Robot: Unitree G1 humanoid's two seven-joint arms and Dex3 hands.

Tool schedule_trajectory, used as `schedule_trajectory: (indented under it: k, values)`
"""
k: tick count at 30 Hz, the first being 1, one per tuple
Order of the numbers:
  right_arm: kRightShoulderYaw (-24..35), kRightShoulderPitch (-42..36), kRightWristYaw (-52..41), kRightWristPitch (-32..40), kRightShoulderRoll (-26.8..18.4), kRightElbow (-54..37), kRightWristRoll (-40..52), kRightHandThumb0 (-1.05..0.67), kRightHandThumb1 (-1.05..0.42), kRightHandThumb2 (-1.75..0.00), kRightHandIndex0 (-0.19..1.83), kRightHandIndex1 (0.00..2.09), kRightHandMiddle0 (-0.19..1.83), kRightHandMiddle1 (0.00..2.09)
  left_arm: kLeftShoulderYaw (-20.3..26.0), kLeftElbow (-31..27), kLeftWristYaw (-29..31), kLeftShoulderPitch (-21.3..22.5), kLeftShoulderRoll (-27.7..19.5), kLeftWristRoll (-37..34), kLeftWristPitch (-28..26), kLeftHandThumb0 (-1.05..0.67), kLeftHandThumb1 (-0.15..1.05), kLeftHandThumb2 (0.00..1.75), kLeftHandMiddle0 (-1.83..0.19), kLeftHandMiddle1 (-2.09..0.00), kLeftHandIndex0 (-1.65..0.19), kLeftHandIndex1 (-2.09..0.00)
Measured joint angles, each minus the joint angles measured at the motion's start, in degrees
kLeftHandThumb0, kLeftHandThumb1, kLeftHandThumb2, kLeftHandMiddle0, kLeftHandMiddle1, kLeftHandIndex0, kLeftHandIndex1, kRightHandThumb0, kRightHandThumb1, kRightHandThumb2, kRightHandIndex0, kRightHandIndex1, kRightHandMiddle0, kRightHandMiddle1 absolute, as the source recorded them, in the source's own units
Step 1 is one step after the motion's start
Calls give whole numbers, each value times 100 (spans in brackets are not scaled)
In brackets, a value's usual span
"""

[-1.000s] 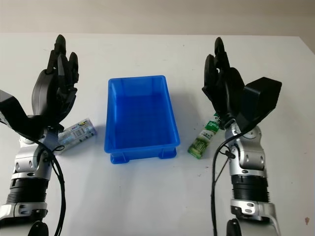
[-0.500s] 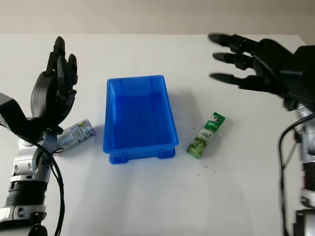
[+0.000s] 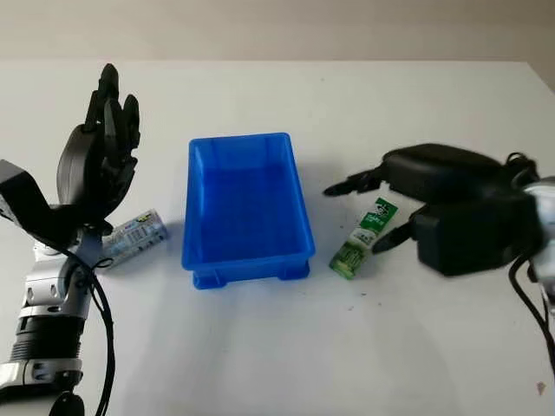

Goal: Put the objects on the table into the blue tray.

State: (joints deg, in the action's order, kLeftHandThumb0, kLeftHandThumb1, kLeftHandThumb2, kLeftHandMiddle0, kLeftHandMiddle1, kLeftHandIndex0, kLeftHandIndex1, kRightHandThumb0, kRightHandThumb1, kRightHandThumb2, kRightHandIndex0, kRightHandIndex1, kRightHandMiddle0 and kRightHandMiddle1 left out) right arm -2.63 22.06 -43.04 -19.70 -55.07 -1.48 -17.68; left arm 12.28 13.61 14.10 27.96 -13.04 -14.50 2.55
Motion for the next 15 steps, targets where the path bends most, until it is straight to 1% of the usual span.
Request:
schedule_trajectory:
  k: [3, 7, 8, 9, 10, 11, 13, 15]
  values:
    - [-157, -33, 311, -675, 10, 392, -252, -28, -79, -5, 48, 12, 52, 7, -2, -1, -2, 0, -2, 11, -3, -75, 105, 69, 19, 0, 19, 0]
    - [-375, -57, 862, -1349, 114, 952, -652, -20, -86, -7, 55, 17, 59, 11, -1, -7, 8, -2, -5, 7, -58, -75, 105, 68, 19, 0, 19, 0]
    - [-414, -57, 1116, -1578, 142, 1108, -841, -19, -89, -6, 50, 36, 58, 21, -1, -10, 11, -2, -5, 7, -69, -75, 105, 68, 19, 0, 19, 0]
    - [-432, -52, 1407, -1805, 156, 1247, -1050, -18, -91, -6, 34, 71, 46, 47, 1, -15, 14, -3, -8, 8, -79, -75, 105, 68, 19, 0, 19, 0]
    - [-457, -36, 1700, -2026, 158, 1378, -1283, -18, -94, -6, 18, 111, 27, 94, 2, -19, 15, -4, -10, 7, -84, -75, 105, 68, 19, 0, 19, 0]
    - [-501, 2, 1992, -2222, 162, 1512, -1499, -18, -95, -6, 13, 127, 19, 115, 4, -21, 17, -5, -13, 8, -85, -75, 105, 68, 19, 0, 19, 0]
    - [-589, 99, 2566, -2589, 170, 1834, -1893, -17, -99, -6, 3, 167, 9, 152, 4, -23, 30, -6, -16, 7, -86, -75, 105, 68, 19, 0, 19, 0]
    - [-681, 217, 3198, -2914, 170, 2179, -2359, -20, -99, -5, 6, 182, 9, 165, 14, -22, 38, -6, -22, 7, -87, -75, 105, 67, 19, 0, 19, 0]
